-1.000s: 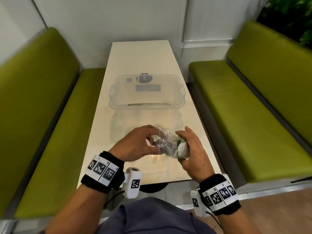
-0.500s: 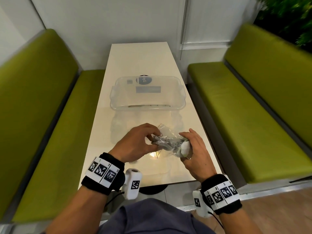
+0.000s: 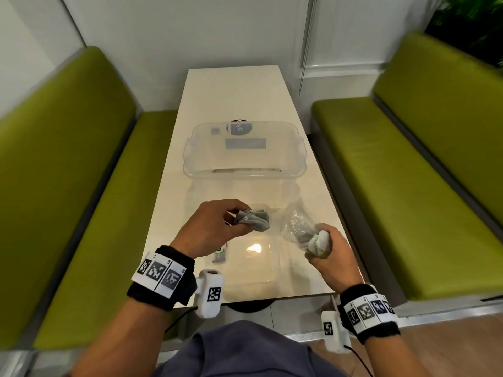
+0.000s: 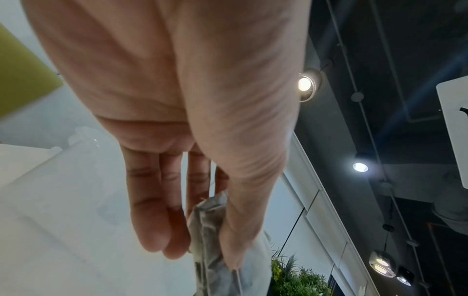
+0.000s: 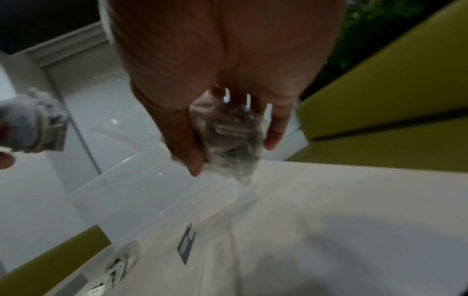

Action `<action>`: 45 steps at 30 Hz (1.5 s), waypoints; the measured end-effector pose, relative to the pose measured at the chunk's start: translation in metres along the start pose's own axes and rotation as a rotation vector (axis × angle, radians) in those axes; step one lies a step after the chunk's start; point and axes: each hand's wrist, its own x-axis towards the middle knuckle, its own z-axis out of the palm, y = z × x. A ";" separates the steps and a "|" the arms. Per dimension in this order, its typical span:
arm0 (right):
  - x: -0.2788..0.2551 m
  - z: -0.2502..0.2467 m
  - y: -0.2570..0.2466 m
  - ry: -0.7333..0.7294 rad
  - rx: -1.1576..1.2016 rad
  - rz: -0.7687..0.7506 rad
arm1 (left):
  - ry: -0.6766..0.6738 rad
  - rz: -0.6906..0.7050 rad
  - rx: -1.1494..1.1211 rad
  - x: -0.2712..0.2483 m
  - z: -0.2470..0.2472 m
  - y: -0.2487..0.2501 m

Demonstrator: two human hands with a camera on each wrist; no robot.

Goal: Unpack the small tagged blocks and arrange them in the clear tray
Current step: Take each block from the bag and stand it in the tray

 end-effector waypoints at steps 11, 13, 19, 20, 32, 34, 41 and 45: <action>0.025 0.027 0.019 -0.076 -0.628 0.376 | -0.018 -0.033 0.021 -0.005 0.006 -0.013; 0.027 0.033 0.018 -0.092 -0.637 0.383 | 0.000 -0.031 0.008 -0.006 0.007 -0.014; 0.026 0.022 -0.021 -0.049 -0.539 0.340 | 0.127 -0.017 -0.093 -0.012 0.009 -0.020; 0.026 0.017 -0.034 0.003 -0.465 0.279 | 0.161 -0.001 -0.099 -0.013 0.009 -0.020; -0.003 0.033 -0.159 -0.655 0.747 0.156 | 0.657 0.590 0.057 -0.016 0.020 -0.007; -0.004 0.034 -0.161 -0.711 0.916 0.207 | 0.674 0.599 0.082 -0.018 0.018 -0.012; -0.007 0.033 -0.162 -0.629 1.034 0.192 | 0.573 0.547 0.078 -0.026 0.015 -0.030; -0.009 0.036 -0.157 -0.586 1.080 0.227 | 0.446 0.471 -0.023 -0.033 0.010 -0.027</action>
